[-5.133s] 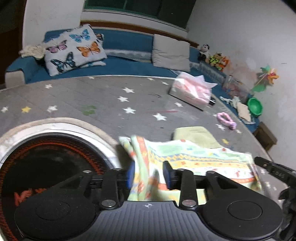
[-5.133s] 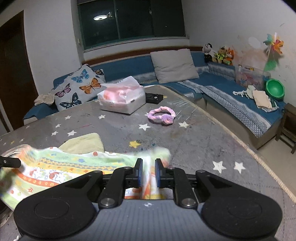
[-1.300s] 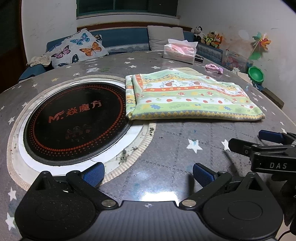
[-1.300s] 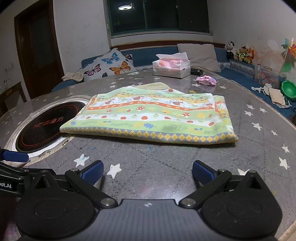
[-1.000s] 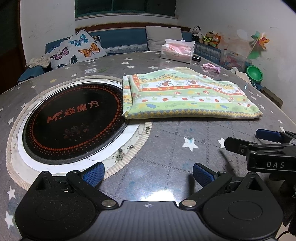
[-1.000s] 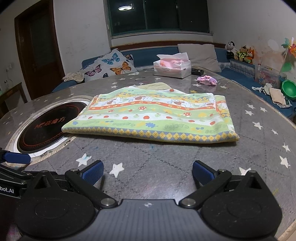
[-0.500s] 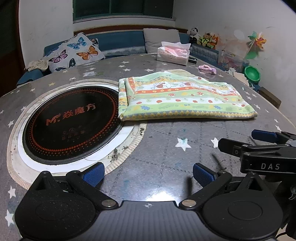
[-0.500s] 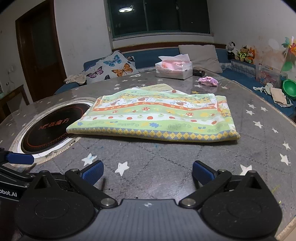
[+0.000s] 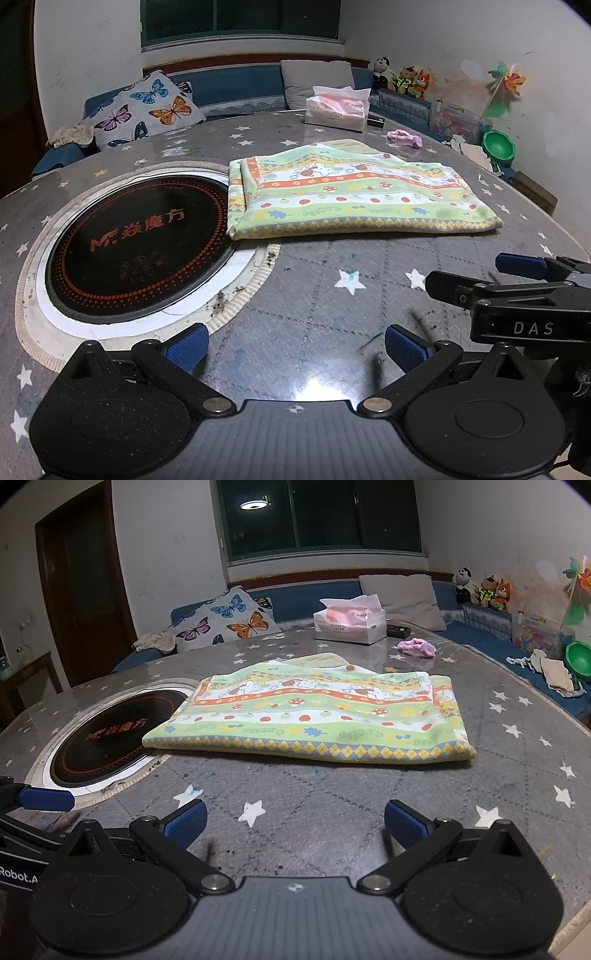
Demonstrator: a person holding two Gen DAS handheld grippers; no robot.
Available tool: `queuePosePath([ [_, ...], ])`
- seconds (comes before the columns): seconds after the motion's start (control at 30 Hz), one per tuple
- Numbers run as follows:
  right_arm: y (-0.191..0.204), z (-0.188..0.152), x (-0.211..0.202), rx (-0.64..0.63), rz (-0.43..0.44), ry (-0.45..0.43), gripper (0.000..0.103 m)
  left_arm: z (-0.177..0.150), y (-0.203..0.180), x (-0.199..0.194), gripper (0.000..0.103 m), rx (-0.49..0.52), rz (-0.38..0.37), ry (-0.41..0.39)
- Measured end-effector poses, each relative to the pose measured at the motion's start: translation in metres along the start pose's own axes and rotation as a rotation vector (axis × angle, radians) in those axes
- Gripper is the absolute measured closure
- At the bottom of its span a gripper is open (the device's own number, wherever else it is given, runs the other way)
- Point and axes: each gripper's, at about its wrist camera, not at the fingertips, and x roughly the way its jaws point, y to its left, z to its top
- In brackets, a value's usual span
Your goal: Fold clothes
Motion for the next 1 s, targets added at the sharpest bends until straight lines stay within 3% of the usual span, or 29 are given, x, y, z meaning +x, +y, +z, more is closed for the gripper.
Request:
queuePosePath([
  [1.0,0.0017,-0.0026,-0.0044,-0.003,0.001,0.0,0.0,-0.0024,-0.0061,-0.0059,0.0,0.02,-0.012,-0.006],
])
